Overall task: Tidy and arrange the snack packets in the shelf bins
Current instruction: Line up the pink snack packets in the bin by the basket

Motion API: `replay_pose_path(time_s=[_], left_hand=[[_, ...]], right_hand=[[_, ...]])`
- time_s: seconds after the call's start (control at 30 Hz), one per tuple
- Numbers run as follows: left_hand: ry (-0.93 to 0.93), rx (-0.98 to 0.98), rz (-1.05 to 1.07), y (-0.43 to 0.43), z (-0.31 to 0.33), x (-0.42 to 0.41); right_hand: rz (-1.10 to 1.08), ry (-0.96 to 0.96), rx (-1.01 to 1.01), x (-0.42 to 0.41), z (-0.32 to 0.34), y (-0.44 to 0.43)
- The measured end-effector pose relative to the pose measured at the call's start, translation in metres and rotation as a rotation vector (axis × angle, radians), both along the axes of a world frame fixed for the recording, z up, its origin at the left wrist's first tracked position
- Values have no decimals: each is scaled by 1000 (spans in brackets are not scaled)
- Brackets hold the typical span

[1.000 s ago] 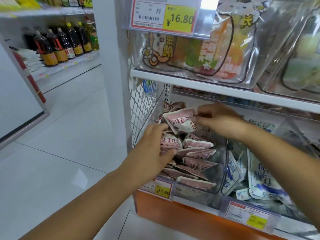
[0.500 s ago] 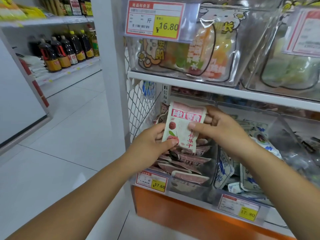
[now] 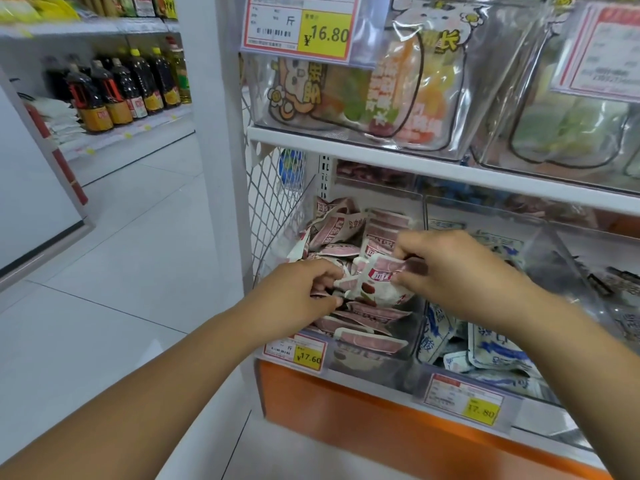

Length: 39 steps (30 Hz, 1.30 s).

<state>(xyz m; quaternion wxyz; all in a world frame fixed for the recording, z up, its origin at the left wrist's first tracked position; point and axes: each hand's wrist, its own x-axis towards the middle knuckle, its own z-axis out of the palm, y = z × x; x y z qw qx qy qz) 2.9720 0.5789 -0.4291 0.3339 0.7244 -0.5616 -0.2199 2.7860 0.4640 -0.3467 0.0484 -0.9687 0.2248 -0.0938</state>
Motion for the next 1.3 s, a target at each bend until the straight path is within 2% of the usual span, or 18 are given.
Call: replay_pose_path(time_s=[0.07,0.23,0.43,0.57,0.73,0.8,0.93,1.0,1.07,1.23,1.3], left_hand=[[-9,3,2,0,-1,1],[-66,19,-7,3,-1,1],[-355,87,-84,14,11,-1],[-386,130,-124,27,14,1],[-447,155,-195,34,9,5],[-446,152,-190,35,6,5],[-481,140,-172,37,-2,4],[-505,144,-175,37,-3,4],[-499,142,-175,37,-3,4],[-526,75,-162,40,-3,-2],[-522,65,-150,39,-4,-2]], right_hand=[[12,65,-35,6,-1,-1],[33,373,-79,31,-23,-7],[109,493,-181,54,-35,-19],[80,577,-108,50,-21,-22],[85,230,208,72,10,-20],[117,261,258,94,-4,-19],[120,546,92,119,-34,-23],[86,567,-50,124,-41,-23],[62,487,-67,128,-47,-26],[-83,182,318,117,-37,-54],[-121,91,391,114,-37,-57]])
